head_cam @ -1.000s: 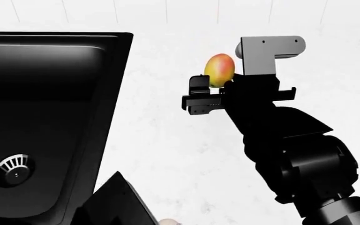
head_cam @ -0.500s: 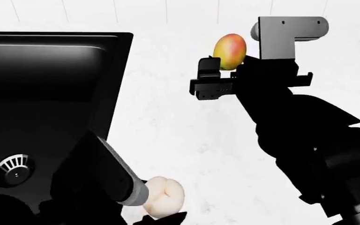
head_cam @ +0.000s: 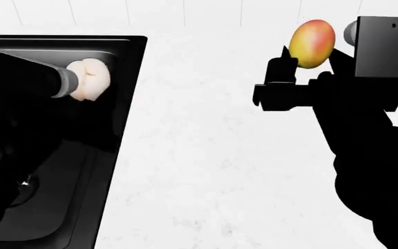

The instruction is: There is a mixed pile of frozen fruits and vegetables on the counter. Locate all the frozen vegetables and place the items in a bowl on the counter. Take all the frozen fruits and defrost them in a running sink.

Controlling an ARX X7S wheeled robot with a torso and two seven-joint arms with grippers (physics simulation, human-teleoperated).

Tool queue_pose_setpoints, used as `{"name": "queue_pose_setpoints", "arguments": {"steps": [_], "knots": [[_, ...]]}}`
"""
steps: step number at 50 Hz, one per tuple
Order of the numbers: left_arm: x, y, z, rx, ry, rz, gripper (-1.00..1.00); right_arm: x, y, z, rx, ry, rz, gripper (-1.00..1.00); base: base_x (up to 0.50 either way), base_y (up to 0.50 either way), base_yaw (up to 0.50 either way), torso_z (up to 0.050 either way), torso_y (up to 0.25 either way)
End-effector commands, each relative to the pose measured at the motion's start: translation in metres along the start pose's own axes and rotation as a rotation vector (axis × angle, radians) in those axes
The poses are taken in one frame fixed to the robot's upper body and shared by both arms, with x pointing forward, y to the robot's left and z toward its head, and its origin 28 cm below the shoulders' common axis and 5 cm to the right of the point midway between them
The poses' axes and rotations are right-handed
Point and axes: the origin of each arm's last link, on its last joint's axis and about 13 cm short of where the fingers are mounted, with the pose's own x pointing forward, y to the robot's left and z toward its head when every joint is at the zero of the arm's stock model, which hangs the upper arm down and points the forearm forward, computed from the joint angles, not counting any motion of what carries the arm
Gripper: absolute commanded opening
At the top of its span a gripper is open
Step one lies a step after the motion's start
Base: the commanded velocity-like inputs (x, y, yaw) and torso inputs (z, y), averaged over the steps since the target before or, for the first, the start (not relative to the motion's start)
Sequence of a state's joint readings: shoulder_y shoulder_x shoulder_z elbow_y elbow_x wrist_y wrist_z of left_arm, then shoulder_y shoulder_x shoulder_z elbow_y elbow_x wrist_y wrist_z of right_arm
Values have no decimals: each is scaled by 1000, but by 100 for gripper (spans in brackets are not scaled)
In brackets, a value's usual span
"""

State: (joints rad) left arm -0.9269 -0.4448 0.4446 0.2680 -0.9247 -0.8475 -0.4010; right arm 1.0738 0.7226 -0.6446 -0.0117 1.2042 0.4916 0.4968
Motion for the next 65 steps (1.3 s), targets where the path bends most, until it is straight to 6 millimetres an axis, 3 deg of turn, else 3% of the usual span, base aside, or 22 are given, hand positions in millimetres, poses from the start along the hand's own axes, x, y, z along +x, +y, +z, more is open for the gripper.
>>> {"name": "queue_pose_setpoints", "arguments": {"steps": [1, 2, 5, 8, 9, 11, 15, 20, 26, 56, 65], "knots": [[21, 26, -9, 86, -146, 294, -100, -35, 8, -4, -111, -71, -48, -100, 0, 0, 0, 0, 0], [23, 24, -11, 154, -168, 305, -100, -33, 5, -8, -135, -83, -92, -100, 0, 0, 0, 0, 0], [31, 18, -3, 94, -207, 345, -100, -33, 4, -13, -96, -116, -128, -100, 0, 0, 0, 0, 0], [25, 22, -3, 109, -257, 421, -100, -35, 6, -15, -89, -141, -142, -100, 0, 0, 0, 0, 0], [22, 22, -5, 215, -259, 393, -100, -37, 7, -16, -85, -150, -143, -100, 0, 0, 0, 0, 0], [17, 23, 1, 143, -268, 430, -100, -39, 7, -15, -117, -139, -141, -100, 0, 0, 0, 0, 0], [19, 20, -7, 45, -178, 478, -100, -41, 7, -14, -114, -151, -159, -100, 0, 0, 0, 0, 0], [8, 23, -5, 79, -255, 448, -100, -32, 7, -28, -121, -104, -176, -100, 0, 0, 0, 0, 0], [9, 25, -17, 34, -228, 428, -100, -34, 7, -23, -116, -123, -181, -100, 0, 0, 0, 0, 0], [7, 27, -15, 12, -240, 416, -100, -33, 5, -28, -109, -123, -185, -100, 0, 0, 0, 0, 0], [8, 26, -15, 17, -237, 414, -100, -30, 7, -29, -113, -120, -173, -100, -84, 479, 0, 0, 0]]}}
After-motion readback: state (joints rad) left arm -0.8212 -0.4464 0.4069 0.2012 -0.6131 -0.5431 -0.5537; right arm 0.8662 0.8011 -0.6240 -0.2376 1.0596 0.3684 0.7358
